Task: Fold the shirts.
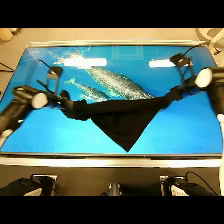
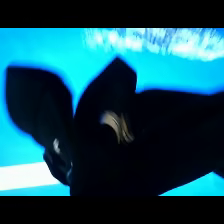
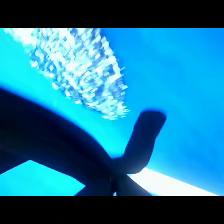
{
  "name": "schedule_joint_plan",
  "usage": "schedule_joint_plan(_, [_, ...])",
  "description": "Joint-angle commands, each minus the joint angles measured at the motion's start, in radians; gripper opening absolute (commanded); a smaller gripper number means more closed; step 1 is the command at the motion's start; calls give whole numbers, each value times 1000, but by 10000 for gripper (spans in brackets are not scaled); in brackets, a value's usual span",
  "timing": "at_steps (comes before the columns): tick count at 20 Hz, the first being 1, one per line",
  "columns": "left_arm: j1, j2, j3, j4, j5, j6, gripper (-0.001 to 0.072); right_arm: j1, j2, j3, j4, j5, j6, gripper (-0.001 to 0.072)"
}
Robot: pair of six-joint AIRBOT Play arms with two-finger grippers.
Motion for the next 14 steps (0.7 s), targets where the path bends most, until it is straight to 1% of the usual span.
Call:
schedule_joint_plan(1, [29, -169, -44, -108, 38, -24, 27, 1, -149, -62, 94, -76, 29, 20])
schedule_joint_plan(3, [47, -208, -30, -143, 39, -30, 27, 1, -176, -62, 134, -92, 29, 20])
schedule_joint_plan(5, [64, -215, -15, -148, 38, -30, 28, 1, -180, -62, 136, -118, 29, 19])
schedule_joint_plan(6, [73, -215, -3, -148, 33, -30, 51, 1, -180, -62, 137, -130, 29, 19])
schedule_joint_plan(7, [85, -215, 16, -148, 12, -26, 197, 1, -180, -62, 136, -131, 29, 19])
schedule_joint_plan(8, [100, -215, 40, -146, -22, -5, 457, 1, -180, -62, 136, -129, 29, 19])
schedule_joint_plan(9, [124, -215, 72, -143, -77, 38, 627, 1, -180, -62, 137, -119, 28, 19])
schedule_joint_plan(11, [186, -204, 132, -140, -204, 122, 625, 1, -180, -62, 135, -85, 13, 19])
schedule_joint_plan(12, [219, -187, 144, -140, -243, 143, 622, 1, -180, -62, 135, -66, 3, 19])
schedule_joint_plan(14, [287, -127, 123, -141, -262, 157, 621, 1, -180, -62, 134, -43, -18, 19])
